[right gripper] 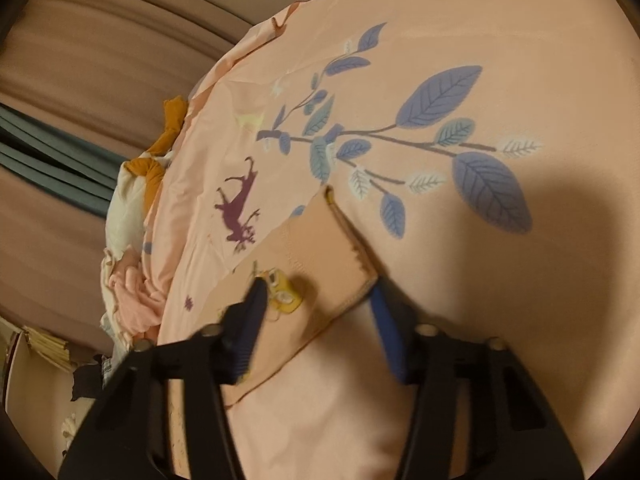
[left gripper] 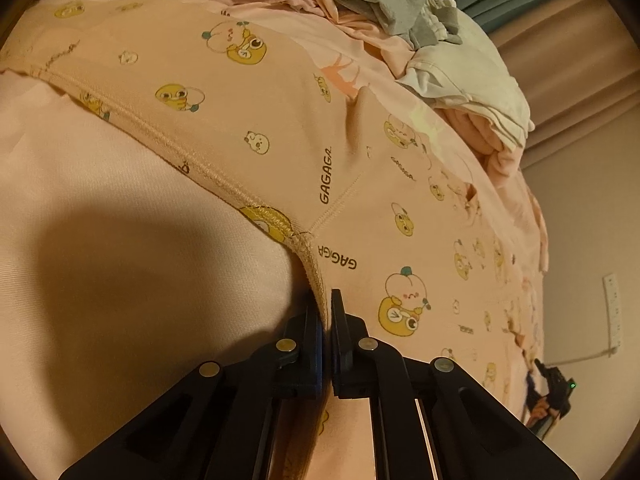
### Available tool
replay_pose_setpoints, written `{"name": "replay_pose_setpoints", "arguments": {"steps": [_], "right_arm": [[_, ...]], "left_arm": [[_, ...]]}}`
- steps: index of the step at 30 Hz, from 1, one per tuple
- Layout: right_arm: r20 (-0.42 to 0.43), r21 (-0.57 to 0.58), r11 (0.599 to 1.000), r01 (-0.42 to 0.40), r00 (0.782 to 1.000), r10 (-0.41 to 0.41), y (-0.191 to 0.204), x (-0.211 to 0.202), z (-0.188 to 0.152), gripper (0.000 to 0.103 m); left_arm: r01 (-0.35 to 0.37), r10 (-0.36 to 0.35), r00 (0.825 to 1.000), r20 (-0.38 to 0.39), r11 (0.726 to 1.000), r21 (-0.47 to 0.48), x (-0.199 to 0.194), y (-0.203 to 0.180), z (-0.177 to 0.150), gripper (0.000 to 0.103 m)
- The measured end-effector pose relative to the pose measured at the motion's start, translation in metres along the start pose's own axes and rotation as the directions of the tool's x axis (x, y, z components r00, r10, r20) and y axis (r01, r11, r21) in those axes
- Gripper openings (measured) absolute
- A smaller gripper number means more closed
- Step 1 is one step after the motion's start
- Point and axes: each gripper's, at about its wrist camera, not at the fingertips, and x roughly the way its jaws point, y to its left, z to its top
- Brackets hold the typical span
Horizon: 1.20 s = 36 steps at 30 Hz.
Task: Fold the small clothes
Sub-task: 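Grasp the sleeve cuff with the right tool while the left tool pinches the shirt body, then fold the sleeve across the shirt body with the right tool and release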
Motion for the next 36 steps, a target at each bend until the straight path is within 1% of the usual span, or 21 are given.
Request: {"name": "replay_pose_setpoints", "arguments": {"steps": [1, 2, 3, 4, 6, 8, 11, 12, 13, 16, 17, 18, 19, 21, 22, 25, 27, 28, 30, 34, 36], "right_arm": [[0.004, -0.004, 1.000, 0.019, 1.000, -0.019, -0.001, 0.003, 0.001, 0.027], [0.006, -0.004, 0.999, 0.032, 0.999, -0.032, -0.003, 0.005, 0.002, 0.016], [0.011, 0.000, 0.999, 0.037, 0.999, -0.037, -0.004, 0.006, 0.002, 0.009], [0.014, 0.008, 1.000, 0.025, 1.000, -0.025, -0.007, 0.006, 0.003, 0.008], [0.014, 0.000, 1.000, 0.012, 1.000, -0.012, -0.007, 0.004, 0.003, 0.008], [0.015, -0.028, 0.999, 0.018, 1.000, -0.017, 0.000, 0.002, 0.002, 0.007], [0.013, -0.078, 0.996, 0.040, 0.999, -0.039, 0.023, 0.000, -0.003, 0.006], [0.014, -0.108, 0.993, 0.044, 0.999, -0.043, 0.036, -0.001, -0.006, 0.006], [0.013, -0.142, 0.990, 0.027, 1.000, -0.025, 0.052, -0.001, -0.010, 0.006], [-0.008, -0.237, 0.969, -0.072, 0.997, 0.072, 0.108, -0.001, -0.025, 0.006], [-0.026, -0.282, 0.953, -0.112, 0.994, 0.109, 0.135, -0.001, -0.035, 0.006], [-0.048, -0.329, 0.934, -0.136, 0.991, 0.127, 0.163, 0.001, -0.048, 0.006], [-0.063, -0.359, 0.922, -0.146, 0.989, 0.132, 0.180, 0.002, -0.057, 0.006], [-0.124, -0.453, 0.871, -0.189, 0.981, 0.148, 0.234, 0.009, -0.092, 0.005], [-0.148, -0.477, 0.854, -0.208, 0.977, 0.155, 0.248, 0.012, -0.104, 0.005], [-0.250, -0.560, 0.787, -0.261, 0.958, 0.139, 0.306, 0.029, -0.165, 0.005], [-0.296, -0.597, 0.750, -0.285, 0.947, 0.125, 0.329, 0.040, -0.198, 0.005], [-0.334, -0.618, 0.723, -0.309, 0.935, 0.114, 0.343, 0.049, -0.223, 0.005], [-0.386, -0.636, 0.691, -0.343, 0.917, 0.100, 0.357, 0.061, -0.255, 0.005], [-0.454, -0.669, 0.642, -0.375, 0.890, 0.047, 0.376, 0.085, -0.316, 0.005], [-0.490, -0.677, 0.618, -0.399, 0.871, 0.025, 0.383, 0.095, -0.345, 0.005]], "left_arm": [[-0.020, 0.020, 1.000, 0.009, 1.000, 0.019, -0.001, -0.003, -0.001, 0.007], [-0.056, 0.055, 0.998, 0.023, 0.997, 0.056, -0.001, -0.010, -0.003, 0.007], [-0.083, 0.080, 0.996, 0.036, 0.993, 0.082, -0.001, -0.014, -0.005, 0.007], [-0.112, 0.107, 0.993, 0.051, 0.988, 0.108, -0.001, -0.019, -0.007, 0.006], [-0.139, 0.131, 0.989, 0.064, 0.982, 0.130, 0.000, -0.023, -0.009, 0.006], [-0.126, 0.120, 0.991, 0.057, 0.985, 0.116, -0.001, -0.019, -0.007, 0.006], [-0.074, 0.072, 0.997, 0.027, 0.994, 0.079, -0.001, -0.009, -0.003, 0.006], [-0.067, 0.066, 0.998, 0.023, 0.995, 0.071, -0.001, -0.008, -0.003, 0.006], [-0.064, 0.063, 0.998, 0.022, 0.996, 0.069, -0.001, -0.008, -0.004, 0.006], [-0.071, 0.069, 0.997, 0.033, 0.995, 0.066, -0.001, -0.008, -0.006, 0.006], [-0.077, 0.075, 0.997, 0.035, 0.995, 0.063, -0.002, -0.009, -0.007, 0.006], [-0.089, 0.087, 0.995, 0.039, 0.993, 0.072, -0.001, -0.011, -0.007, 0.006], [-0.102, 0.099, 0.994, 0.045, 0.991, 0.088, -0.001, -0.014, -0.008, 0.006], [-0.118, 0.112, 0.992, 0.058, 0.987, 0.112, -0.001, -0.016, -0.009, 0.006], [-0.118, 0.112, 0.992, 0.060, 0.987, 0.112, -0.001, -0.016, -0.009, 0.006], [-0.105, 0.100, 0.994, 0.053, 0.989, 0.102, -0.001, -0.014, -0.007, 0.006], [-0.082, 0.079, 0.996, 0.040, 0.993, 0.083, 0.000, -0.010, -0.005, 0.006], [-0.070, 0.068, 0.997, 0.035, 0.995, 0.071, 0.000, -0.008, -0.004, 0.006], [-0.051, 0.050, 0.998, 0.025, 0.997, 0.052, 0.000, -0.004, -0.003, 0.006], [-0.032, 0.031, 0.999, 0.017, 0.999, 0.030, 0.000, -0.002, -0.002, 0.006], [-0.031, 0.030, 0.999, 0.017, 0.999, 0.028, -0.001, -0.002, -0.002, 0.006]]}}
